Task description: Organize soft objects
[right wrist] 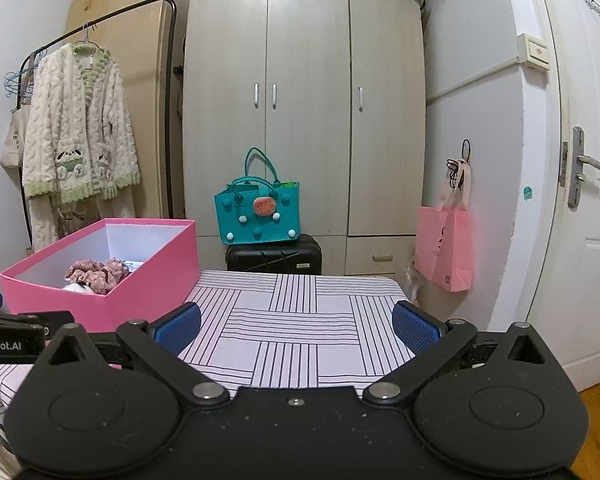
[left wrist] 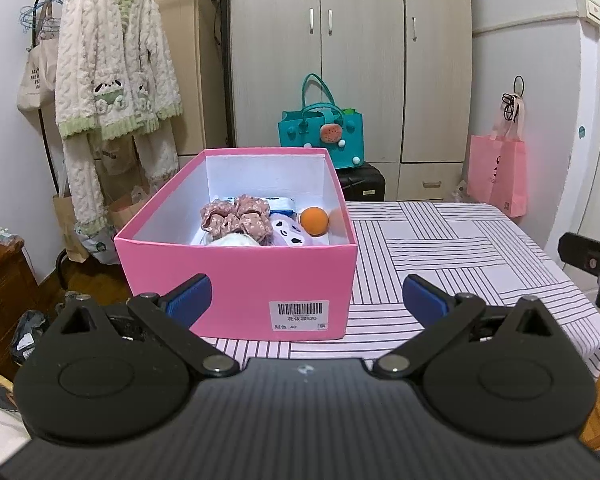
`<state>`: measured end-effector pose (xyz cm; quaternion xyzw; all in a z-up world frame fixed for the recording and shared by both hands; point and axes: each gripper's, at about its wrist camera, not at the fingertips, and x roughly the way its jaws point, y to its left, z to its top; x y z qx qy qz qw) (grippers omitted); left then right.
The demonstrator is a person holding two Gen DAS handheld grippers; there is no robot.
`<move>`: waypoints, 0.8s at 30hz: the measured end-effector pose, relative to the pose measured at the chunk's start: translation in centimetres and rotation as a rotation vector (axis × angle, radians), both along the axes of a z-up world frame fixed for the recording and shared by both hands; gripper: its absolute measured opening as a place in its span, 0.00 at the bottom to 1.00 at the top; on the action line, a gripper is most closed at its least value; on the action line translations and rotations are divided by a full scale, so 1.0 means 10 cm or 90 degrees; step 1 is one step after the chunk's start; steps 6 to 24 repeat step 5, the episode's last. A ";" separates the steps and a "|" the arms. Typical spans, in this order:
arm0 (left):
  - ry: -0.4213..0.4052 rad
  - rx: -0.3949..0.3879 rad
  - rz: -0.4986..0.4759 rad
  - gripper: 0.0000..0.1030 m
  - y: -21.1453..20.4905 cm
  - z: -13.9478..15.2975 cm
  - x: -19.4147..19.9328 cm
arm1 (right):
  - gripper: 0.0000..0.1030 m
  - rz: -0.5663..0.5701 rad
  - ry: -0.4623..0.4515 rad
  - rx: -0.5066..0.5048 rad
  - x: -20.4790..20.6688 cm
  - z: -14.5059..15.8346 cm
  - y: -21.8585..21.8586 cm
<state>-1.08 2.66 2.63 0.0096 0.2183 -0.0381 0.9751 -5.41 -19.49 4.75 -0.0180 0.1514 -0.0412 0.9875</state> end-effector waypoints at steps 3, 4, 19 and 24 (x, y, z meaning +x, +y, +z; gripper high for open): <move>-0.001 0.002 0.002 1.00 0.00 0.00 0.00 | 1.00 0.000 0.001 0.000 0.00 0.00 0.00; -0.001 0.002 0.002 1.00 0.00 0.00 0.00 | 1.00 -0.001 0.001 0.000 0.00 0.00 0.00; -0.001 0.002 0.000 1.00 0.00 0.00 0.00 | 1.00 0.000 0.002 0.000 0.00 -0.01 0.00; -0.001 0.002 0.000 1.00 0.00 0.00 0.00 | 1.00 0.000 0.002 0.000 0.00 -0.01 0.00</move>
